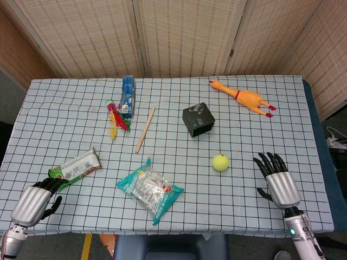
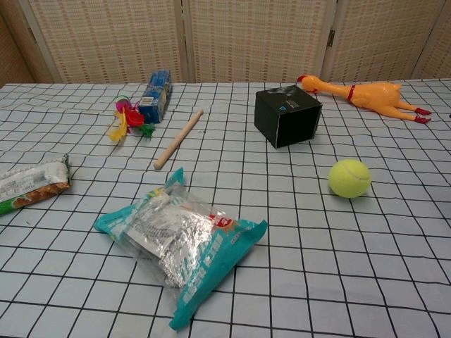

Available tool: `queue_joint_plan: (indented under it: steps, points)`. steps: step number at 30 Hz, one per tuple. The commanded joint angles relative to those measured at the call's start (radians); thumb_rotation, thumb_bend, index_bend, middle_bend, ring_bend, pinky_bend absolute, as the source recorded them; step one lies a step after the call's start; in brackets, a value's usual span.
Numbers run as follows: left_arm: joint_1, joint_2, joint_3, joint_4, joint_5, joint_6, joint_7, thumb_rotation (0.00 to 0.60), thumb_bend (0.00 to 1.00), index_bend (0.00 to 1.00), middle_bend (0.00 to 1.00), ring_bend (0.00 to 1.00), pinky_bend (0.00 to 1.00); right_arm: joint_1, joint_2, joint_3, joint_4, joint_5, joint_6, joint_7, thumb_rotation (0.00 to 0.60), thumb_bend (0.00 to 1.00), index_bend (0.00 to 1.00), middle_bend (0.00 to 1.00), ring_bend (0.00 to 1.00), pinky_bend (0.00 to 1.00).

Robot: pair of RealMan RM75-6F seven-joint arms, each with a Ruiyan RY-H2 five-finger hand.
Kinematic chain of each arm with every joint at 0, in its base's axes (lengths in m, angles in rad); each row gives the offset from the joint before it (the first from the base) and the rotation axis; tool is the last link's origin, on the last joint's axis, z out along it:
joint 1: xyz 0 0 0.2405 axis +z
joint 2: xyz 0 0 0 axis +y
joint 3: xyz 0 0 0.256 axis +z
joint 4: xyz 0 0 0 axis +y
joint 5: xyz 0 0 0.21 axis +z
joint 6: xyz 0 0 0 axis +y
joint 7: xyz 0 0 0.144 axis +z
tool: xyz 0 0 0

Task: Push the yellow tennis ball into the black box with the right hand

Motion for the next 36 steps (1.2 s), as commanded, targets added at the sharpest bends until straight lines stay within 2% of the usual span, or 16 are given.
queue_joint_plan:
  steps: [1, 6, 10, 13, 16, 18, 20, 22, 27, 33, 36]
  points:
    - [0.002, 0.0, 0.001, -0.002, 0.0, 0.002, 0.008, 0.6, 0.5, 0.28, 0.31, 0.29, 0.51, 0.0, -0.005, 0.001, 0.005, -0.003, 0.0, -0.002, 0.6, 0.06, 0.14, 0.07, 0.0, 0.08]
    - [0.006, 0.001, 0.003, -0.005, 0.007, 0.013, 0.008, 0.6, 0.5, 0.28, 0.31, 0.29, 0.51, -0.003, -0.017, -0.004, 0.023, -0.028, 0.014, 0.023, 0.6, 0.11, 0.18, 0.07, 0.0, 0.11]
    - [0.004, -0.001, 0.001, 0.0, 0.001, 0.007, 0.001, 0.6, 0.5, 0.28, 0.31, 0.29, 0.51, -0.007, -0.032, -0.001, 0.049, -0.06, 0.049, 0.04, 0.6, 0.27, 0.28, 0.17, 0.06, 0.25]
    - [0.005, 0.001, 0.001, -0.003, -0.003, 0.005, 0.01, 0.6, 0.5, 0.28, 0.31, 0.29, 0.51, -0.009, -0.05, 0.0, 0.068, -0.083, 0.072, 0.043, 0.6, 0.45, 0.41, 0.31, 0.2, 0.38]
    - [0.009, 0.0, 0.002, -0.005, 0.008, 0.019, 0.009, 0.6, 0.5, 0.28, 0.31, 0.29, 0.51, -0.015, -0.076, 0.001, 0.095, -0.103, 0.097, 0.038, 0.6, 0.62, 0.6, 0.48, 0.38, 0.53]
    - [0.009, 0.0, 0.004, -0.003, 0.013, 0.021, 0.006, 0.6, 0.5, 0.28, 0.31, 0.29, 0.51, -0.017, -0.093, 0.002, 0.109, -0.107, 0.104, 0.034, 0.6, 0.76, 0.73, 0.59, 0.53, 0.66]
    - [0.008, 0.001, 0.005, -0.003, 0.013, 0.016, 0.008, 0.6, 0.5, 0.28, 0.31, 0.29, 0.51, -0.017, -0.112, 0.005, 0.124, -0.102, 0.101, 0.026, 0.6, 0.86, 0.83, 0.68, 0.63, 0.74]
    - [0.007, 0.002, 0.005, -0.004, 0.013, 0.016, 0.007, 0.6, 0.5, 0.28, 0.31, 0.29, 0.51, -0.016, -0.129, 0.005, 0.13, -0.091, 0.086, 0.017, 0.6, 0.92, 0.89, 0.74, 0.69, 0.77]
    - [0.008, 0.002, 0.005, -0.004, 0.018, 0.021, 0.002, 0.6, 0.5, 0.28, 0.31, 0.29, 0.51, -0.008, -0.162, -0.006, 0.123, -0.07, 0.032, -0.02, 0.6, 0.96, 0.92, 0.79, 0.77, 0.83]
    - [0.006, 0.002, 0.006, -0.003, 0.02, 0.018, 0.003, 0.6, 0.5, 0.28, 0.31, 0.29, 0.51, 0.007, -0.196, -0.011, 0.129, -0.052, -0.021, -0.037, 0.6, 0.96, 0.92, 0.8, 0.79, 0.84]
    - [0.002, 0.002, 0.006, -0.001, 0.017, 0.009, -0.002, 0.6, 0.5, 0.28, 0.31, 0.29, 0.51, 0.035, -0.258, 0.007, 0.16, -0.027, -0.071, -0.013, 0.6, 0.96, 0.92, 0.8, 0.79, 0.84]
